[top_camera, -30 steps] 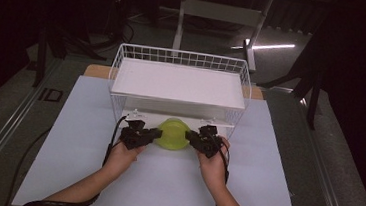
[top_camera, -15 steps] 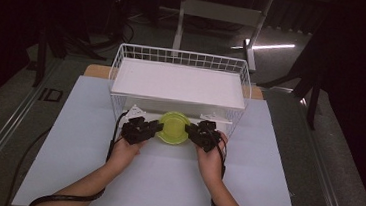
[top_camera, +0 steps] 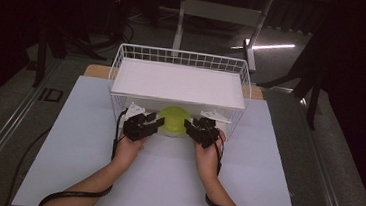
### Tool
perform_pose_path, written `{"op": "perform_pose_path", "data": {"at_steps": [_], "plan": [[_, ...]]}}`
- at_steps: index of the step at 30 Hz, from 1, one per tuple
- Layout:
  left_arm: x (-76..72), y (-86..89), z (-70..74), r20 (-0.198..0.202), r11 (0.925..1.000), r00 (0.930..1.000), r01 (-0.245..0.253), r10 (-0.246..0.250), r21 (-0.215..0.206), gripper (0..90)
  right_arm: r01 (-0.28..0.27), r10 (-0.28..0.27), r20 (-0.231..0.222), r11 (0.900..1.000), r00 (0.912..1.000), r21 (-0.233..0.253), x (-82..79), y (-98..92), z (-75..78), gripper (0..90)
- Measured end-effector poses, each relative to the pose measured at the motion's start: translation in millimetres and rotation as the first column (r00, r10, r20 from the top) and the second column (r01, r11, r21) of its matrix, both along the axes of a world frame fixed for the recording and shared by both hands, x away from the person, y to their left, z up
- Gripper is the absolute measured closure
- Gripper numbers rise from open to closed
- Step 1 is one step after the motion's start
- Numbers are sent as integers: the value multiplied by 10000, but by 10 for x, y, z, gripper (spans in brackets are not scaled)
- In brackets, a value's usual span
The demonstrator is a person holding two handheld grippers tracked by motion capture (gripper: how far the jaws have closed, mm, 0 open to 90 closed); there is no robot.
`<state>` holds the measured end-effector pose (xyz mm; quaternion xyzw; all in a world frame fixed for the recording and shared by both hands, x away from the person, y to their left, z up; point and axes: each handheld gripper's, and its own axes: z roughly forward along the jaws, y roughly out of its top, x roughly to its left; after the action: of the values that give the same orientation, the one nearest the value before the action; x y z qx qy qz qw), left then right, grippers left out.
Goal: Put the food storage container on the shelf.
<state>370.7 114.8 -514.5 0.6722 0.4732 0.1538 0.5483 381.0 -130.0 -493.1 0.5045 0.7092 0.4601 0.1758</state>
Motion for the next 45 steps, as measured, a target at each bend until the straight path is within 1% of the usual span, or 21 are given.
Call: {"op": "perform_pose_path", "data": {"at_steps": [2,7,8,12,18,19,20,22,25,26,28,30,32,33,35,38,40,41,42,43,45], "plan": [[-5,28,13,-35,9998,10000,13,-14,-215,546,-78,78,51,10000,10000,-4,-13,12,6,573],[-68,68,36,-11,9997,10000,83,-83,-226,546,-267,273,357,9995,9990,-185,-83,37,65,557],[-91,74,45,-66,9996,9998,170,-172,-237,546,-282,289,337,9994,9990,-189,-96,39,75,554],[-196,103,88,20,9991,9992,402,-402,-102,536,-385,389,401,9992,9984,-110,-183,30,126,550],[-383,214,165,162,9985,9985,534,-532,-113,536,-677,680,234,9976,9974,-142,-336,11,136,547],[-422,231,174,215,9982,9980,591,-590,-71,532,-740,742,184,9972,9971,-117,-365,6,131,550],[-468,253,183,310,9975,9971,690,-693,131,524,-782,783,66,9968,9969,-154,-391,4,126,549],[-538,292,188,366,9963,9958,825,-833,237,524,-918,918,-1,9952,9958,-325,-443,3,120,542],[-630,344,171,234,9944,9943,1038,-1042,177,525,-909,918,100,9933,9957,-716,-490,5,107,532],[-664,355,159,184,9934,9936,1106,-1112,317,525,-916,928,109,9923,9956,-837,-497,4,97,532],[-730,384,131,97,9924,9929,1184,-1188,339,525,-840,843,2,9930,9964,-831,-503,-5,70,532],[-782,429,114,-189,9924,9923,1223,-1221,136,524,-855,851,-84,9935,9963,-756,-507,-11,50,536],[-823,463,109,-247,9918,9916,1274,-1273,53,517,-860,856,-86,9930,9963,-811,-526,-5,28,543],[-848,481,110,-249,9918,9916,1274,-1271,116,482,-876,871,-92,9925,9962,-857,-532,1,19,546],[-894,515,108,-339,9909,9905,1336,-1329,179,470,-962,956,-104,9907,9954,-964,-555,26,-5,566],[-941,524,109,-489,9904,9905,1305,-1283,452,401,-1061,1050,-158,9882,9943,-1102,-570,63,-39,585],[-969,504,98,-614,9866,9895,1358,-1306,904,339,-1127,1108,-227,9867,9936,-1170,-575,96,-61,606],[-987,510,87,-555,9863,9889,1420,-1377,835,272,-1131,1111,-222,9857,9936,-1252,-576,113,-72,607],[-996,517,73,-607,9840,9848,1665,-1628,631,215,-1128,1111,-210,9857,9936,-1252,-580,128,-81,626],[-999,514,65,-678,9837,9838,1700,-1660,579,162,-1189,1166,-256,9848,9929,-1267,-578,140,-89,639],[-1025,507,38,-644,9864,9872,1500,-1458,675,149,-1231,1202,-303,9845,9923,-1251,-582,163,-103,661]]}}
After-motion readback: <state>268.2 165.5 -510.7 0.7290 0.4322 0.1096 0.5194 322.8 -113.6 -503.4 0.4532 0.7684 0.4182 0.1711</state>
